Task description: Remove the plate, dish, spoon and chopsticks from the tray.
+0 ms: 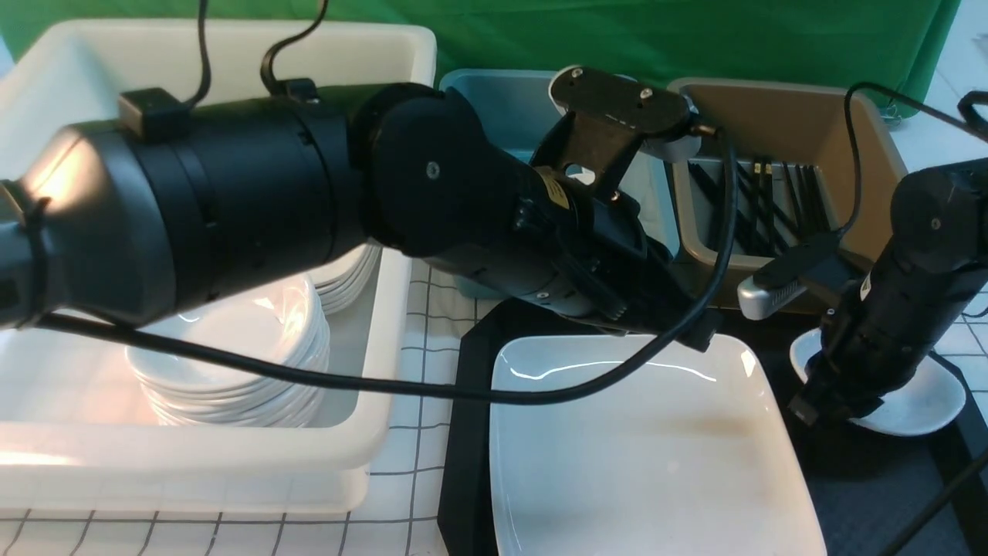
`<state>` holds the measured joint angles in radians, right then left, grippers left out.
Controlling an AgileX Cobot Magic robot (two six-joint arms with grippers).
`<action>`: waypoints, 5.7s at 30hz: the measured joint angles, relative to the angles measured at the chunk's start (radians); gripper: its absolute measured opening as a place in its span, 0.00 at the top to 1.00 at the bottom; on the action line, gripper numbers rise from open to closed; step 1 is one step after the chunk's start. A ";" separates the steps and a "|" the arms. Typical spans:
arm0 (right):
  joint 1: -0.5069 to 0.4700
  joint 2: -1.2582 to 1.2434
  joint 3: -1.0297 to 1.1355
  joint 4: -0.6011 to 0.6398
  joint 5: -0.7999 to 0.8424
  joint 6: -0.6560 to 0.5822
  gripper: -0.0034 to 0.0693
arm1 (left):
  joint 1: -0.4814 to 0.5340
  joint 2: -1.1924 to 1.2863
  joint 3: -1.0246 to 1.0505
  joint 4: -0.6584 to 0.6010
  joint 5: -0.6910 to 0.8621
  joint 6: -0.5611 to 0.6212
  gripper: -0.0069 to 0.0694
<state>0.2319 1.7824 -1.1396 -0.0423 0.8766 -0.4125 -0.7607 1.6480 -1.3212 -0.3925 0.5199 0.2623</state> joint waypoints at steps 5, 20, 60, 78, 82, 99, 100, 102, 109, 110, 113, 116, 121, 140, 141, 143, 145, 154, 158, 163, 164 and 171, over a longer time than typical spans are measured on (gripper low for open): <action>0.052 -0.142 -0.089 0.025 0.142 0.050 0.89 | 0.038 -0.005 0.000 0.000 -0.002 -0.013 0.91; 0.350 -0.204 -0.620 0.422 0.186 -0.036 0.90 | 0.572 -0.384 -0.010 0.085 0.259 -0.027 0.91; 0.676 0.264 -1.143 0.152 0.325 0.101 0.71 | 1.088 -0.686 0.211 -0.161 0.472 0.151 0.91; -0.108 -0.199 -0.295 0.339 0.304 0.093 0.84 | 0.665 -0.633 0.211 -0.237 0.444 0.209 0.91; -0.183 -0.181 -0.097 0.499 0.190 -0.032 0.61 | 0.488 -0.532 0.211 -0.129 0.386 0.143 0.91; -0.191 0.157 -0.091 0.640 -0.039 -0.089 0.29 | 0.309 -0.313 0.211 -0.052 0.300 0.094 0.91; -0.191 0.166 -0.098 0.642 -0.039 -0.091 0.29 | 0.309 -0.313 0.211 -0.050 0.296 0.091 0.91; -0.185 0.189 -0.105 0.644 -0.038 -0.110 0.31 | 0.309 -0.313 0.211 -0.045 0.290 0.077 0.91; -0.133 0.196 -0.105 0.644 -0.066 -0.143 0.52 | 0.309 -0.313 0.211 -0.032 0.280 0.067 0.91; -0.128 0.197 -0.105 0.644 -0.071 -0.146 0.56 | 0.309 -0.313 0.211 -0.032 0.279 0.062 0.91; -0.123 0.197 -0.105 0.633 -0.075 -0.162 0.68 | 0.309 -0.313 0.211 -0.032 0.276 0.043 0.91; -0.123 0.194 -0.105 0.639 -0.064 -0.164 0.69 | 0.309 -0.313 0.211 -0.030 0.276 0.041 0.91; -0.133 0.158 -0.105 0.628 -0.014 -0.163 0.73 | 0.309 -0.313 0.211 -0.026 0.277 0.036 0.91; -0.134 -0.345 -0.140 0.536 0.126 -0.129 0.91 | 0.309 -0.313 0.183 0.095 0.239 -0.034 0.91; -0.133 -0.359 -0.181 0.542 0.134 -0.117 0.91 | 0.309 -0.314 0.153 0.143 0.250 -0.065 0.91; -0.133 -0.364 -0.230 0.552 0.136 -0.109 0.91 | 0.309 -0.317 0.117 0.197 0.266 -0.091 0.91; -0.133 -0.364 -0.281 0.573 0.135 -0.105 0.91 | 0.309 -0.322 0.083 0.248 0.294 -0.111 0.91; -0.022 -0.131 -0.790 0.707 0.131 -0.049 0.91 | 0.602 -0.378 -0.058 0.306 0.435 -0.158 0.91; 0.059 0.061 -1.037 0.717 0.123 0.012 0.91 | 0.773 -0.388 -0.058 0.217 0.441 -0.112 0.91; 0.149 0.306 -1.314 0.767 0.067 0.079 0.91 | 0.938 -0.389 -0.058 0.049 0.459 -0.030 0.91; 0.157 0.315 -1.335 0.769 0.058 0.084 0.91 | 0.949 -0.389 -0.058 0.043 0.461 -0.027 0.91; 0.287 0.533 -1.504 0.786 -0.161 0.103 0.91 | 1.088 -0.420 -0.058 -0.007 0.498 0.016 0.91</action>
<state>0.5186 2.3152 -2.6438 0.7440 0.7158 -0.3094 0.3270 1.2285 -1.3787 -0.3992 1.0180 0.2781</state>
